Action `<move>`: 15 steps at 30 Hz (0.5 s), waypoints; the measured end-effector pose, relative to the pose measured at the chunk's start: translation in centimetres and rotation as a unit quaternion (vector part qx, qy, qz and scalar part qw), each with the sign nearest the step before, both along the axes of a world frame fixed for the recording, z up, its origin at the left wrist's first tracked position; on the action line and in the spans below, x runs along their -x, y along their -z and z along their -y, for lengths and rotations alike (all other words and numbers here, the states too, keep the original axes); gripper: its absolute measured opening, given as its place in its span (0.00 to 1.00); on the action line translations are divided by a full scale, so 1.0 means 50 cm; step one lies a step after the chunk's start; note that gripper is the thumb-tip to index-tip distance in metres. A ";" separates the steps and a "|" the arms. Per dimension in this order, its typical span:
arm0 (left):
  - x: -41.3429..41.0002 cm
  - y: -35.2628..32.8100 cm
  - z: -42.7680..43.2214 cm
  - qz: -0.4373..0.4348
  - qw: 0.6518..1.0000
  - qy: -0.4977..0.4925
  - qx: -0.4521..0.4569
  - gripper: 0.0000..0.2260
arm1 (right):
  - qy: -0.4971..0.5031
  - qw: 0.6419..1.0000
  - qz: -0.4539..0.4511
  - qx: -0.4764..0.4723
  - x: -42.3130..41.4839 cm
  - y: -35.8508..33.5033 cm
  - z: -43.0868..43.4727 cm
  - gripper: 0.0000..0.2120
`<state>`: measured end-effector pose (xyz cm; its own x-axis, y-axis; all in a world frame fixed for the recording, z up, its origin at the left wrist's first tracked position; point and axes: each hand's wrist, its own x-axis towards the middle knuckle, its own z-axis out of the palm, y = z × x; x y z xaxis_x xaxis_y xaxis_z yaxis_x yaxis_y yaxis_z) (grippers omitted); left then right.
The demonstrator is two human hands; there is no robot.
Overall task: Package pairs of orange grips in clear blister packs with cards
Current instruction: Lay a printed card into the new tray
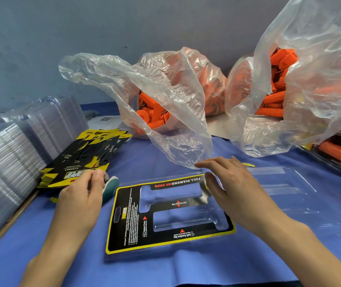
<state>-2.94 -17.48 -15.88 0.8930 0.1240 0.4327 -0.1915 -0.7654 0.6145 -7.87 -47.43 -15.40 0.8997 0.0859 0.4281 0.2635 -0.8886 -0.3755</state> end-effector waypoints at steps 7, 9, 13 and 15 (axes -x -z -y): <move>0.008 0.018 -0.010 -0.173 0.979 -0.023 -0.109 0.16 | 0.006 1.000 -0.002 0.006 -0.015 0.004 -0.005 0.14; 0.007 0.023 -0.001 -0.173 0.976 -0.019 -0.132 0.17 | 0.009 1.000 0.005 0.006 -0.017 0.008 -0.005 0.13; 0.002 0.025 0.015 -0.175 0.981 -0.010 -0.086 0.19 | 0.022 1.000 0.001 0.011 -0.021 0.016 0.002 0.13; -0.001 0.029 0.022 -0.193 0.980 0.005 -0.053 0.20 | 0.026 0.999 -0.008 0.017 -0.022 0.020 0.007 0.13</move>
<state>-2.89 -18.57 -17.32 0.9935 0.0869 0.0729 0.0314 -0.8281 0.5597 -6.78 -47.77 -16.42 0.9096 0.0532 0.4122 0.2115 -0.9130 -0.3490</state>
